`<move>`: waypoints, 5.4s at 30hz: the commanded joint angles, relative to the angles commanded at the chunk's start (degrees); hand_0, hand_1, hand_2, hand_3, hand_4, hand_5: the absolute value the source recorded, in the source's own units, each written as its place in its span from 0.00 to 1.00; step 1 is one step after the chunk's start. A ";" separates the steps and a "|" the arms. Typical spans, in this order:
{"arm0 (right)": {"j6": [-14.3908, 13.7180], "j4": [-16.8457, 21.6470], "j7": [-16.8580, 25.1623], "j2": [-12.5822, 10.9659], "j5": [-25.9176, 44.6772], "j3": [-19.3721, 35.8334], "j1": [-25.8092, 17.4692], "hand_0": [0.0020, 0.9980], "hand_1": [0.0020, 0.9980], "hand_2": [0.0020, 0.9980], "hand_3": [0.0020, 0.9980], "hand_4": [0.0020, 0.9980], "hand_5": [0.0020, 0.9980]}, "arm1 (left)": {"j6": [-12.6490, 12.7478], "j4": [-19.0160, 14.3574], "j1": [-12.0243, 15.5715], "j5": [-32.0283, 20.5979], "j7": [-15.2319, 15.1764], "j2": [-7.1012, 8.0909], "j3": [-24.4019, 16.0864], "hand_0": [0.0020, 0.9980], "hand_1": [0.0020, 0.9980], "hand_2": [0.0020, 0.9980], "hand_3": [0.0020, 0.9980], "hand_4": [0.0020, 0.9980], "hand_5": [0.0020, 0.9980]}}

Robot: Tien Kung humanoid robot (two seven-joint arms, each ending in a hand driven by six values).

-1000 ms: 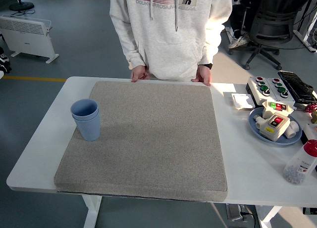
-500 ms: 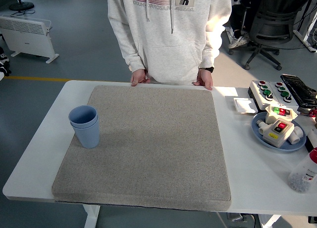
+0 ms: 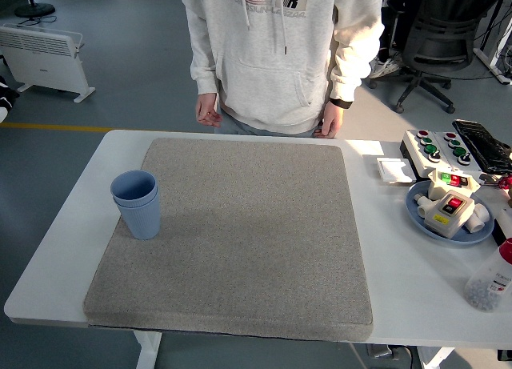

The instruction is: Push cup pick cup insert cup

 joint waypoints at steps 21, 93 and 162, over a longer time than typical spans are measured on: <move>-0.74 -0.47 1.77 -0.48 3.78 -2.07 1.05 0.73 0.67 0.65 0.59 0.15 0.37 | 13.45 -14.15 26.07 -27.67 -13.84 -32.04 -20.49 0.72 0.76 0.74 0.62 0.65 0.83; 0.34 0.03 -1.23 -0.24 -6.08 3.03 0.88 0.73 0.67 0.64 0.58 0.13 0.37 | -5.62 -8.32 28.62 -46.86 -6.31 -38.11 -15.99 0.81 0.82 0.87 0.83 0.60 1.00; 0.48 -0.11 -1.15 -0.44 -5.92 3.07 2.28 0.73 0.67 0.64 0.58 0.13 0.37 | 2.37 -5.07 26.64 -45.65 -6.52 -38.62 -21.10 0.83 0.83 0.85 0.78 0.59 1.00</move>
